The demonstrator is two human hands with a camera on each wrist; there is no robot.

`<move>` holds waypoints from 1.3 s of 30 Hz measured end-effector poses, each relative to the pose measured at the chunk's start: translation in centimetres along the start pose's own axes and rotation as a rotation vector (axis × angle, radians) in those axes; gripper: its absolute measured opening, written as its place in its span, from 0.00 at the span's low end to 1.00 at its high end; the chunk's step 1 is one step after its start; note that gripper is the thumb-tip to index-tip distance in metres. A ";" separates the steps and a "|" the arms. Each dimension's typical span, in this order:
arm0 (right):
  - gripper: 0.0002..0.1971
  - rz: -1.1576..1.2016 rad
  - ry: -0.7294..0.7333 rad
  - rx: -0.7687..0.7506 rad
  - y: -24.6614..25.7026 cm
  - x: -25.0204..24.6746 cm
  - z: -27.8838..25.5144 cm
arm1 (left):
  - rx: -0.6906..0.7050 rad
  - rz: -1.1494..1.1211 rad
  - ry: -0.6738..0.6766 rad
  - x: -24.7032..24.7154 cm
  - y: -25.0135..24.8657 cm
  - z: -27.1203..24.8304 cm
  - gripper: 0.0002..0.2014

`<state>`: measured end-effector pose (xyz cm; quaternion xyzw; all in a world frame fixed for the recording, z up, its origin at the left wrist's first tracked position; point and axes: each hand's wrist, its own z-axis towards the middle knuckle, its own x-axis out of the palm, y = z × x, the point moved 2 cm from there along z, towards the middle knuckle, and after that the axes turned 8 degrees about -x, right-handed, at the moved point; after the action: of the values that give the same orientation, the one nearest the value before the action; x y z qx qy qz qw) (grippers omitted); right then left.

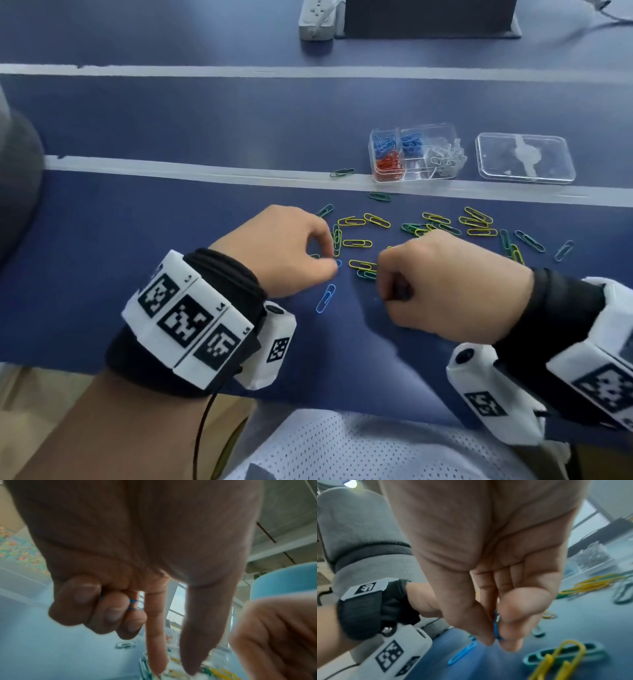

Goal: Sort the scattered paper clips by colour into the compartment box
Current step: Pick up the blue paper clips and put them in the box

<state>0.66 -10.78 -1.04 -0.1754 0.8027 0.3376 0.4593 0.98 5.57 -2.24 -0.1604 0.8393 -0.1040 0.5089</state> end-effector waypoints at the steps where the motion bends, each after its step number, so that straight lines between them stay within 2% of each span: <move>1: 0.09 0.019 -0.002 -0.036 0.3 0.2 0.2 | 0.024 0.047 0.004 0.3 -0.1 0.1 0.04; 4: 0.19 0.059 0.005 -0.127 1.0 0.6 1.0 | 0.022 0.095 -0.024 0.4 -0.5 0.7 0.06; 9: 0.22 -0.028 0.037 -0.240 2.4 1.2 2.4 | -0.030 0.103 0.002 0.2 -1.0 1.1 0.02; 12: 0.19 -0.060 0.089 -0.265 3.4 1.7 2.9 | -0.047 0.071 0.041 0.0 -1.1 1.0 0.03; 17: 0.15 -0.133 0.123 -0.263 4.3 1.5 3.6 | -0.008 0.019 0.012 -0.6 -0.6 1.0 0.04; 21: 0.09 -0.198 0.172 -0.255 4.7 1.2 3.5 | 0.012 0.008 -0.029 -1.2 -0.6 1.6 0.11; 24: 0.08 -0.194 0.180 -0.238 4.7 1.1 3.4 | 0.008 0.019 -0.035 -1.5 -1.0 2.3 0.13; 29: 0.09 -0.150 0.109 -0.246 4.2 1.4 3.7 | 0.032 -0.026 -0.070 -2.1 -2.1 3.4 0.12; 31: 0.07 -0.152 0.095 -0.251 4.0 1.3 3.7 | 0.041 -0.047 -0.079 -2.6 -2.5 3.8 0.11; 34: 0.19 -0.185 0.126 -0.244 3.4 1.2 3.6 | 0.055 -0.086 -0.047 -3.3 -2.8 4.3 0.11; 35: 0.18 -0.183 0.125 -0.252 3.2 1.2 3.6 | 0.058 -0.100 -0.043 -3.5 -2.8 4.5 0.12; 37: 0.08 -0.186 0.124 -0.236 2.6 1.1 3.7 | 0.054 -0.144 -0.040 -3.9 -2.6 4.7 0.14; 38: 0.05 -0.189 0.114 -0.228 2.3 0.9 3.9 | 0.049 -0.162 -0.037 -4.1 -2.4 4.7 0.15; 39: 0.07 -0.186 0.111 -0.231 2.2 0.7 4.0 | 0.043 -0.173 -0.030 -4.1 -2.2 4.7 0.15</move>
<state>1.49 -6.43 -2.21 -0.3190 0.7629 0.3734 0.4205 7.27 5.05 -0.26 -0.2230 0.8122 -0.1634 0.5137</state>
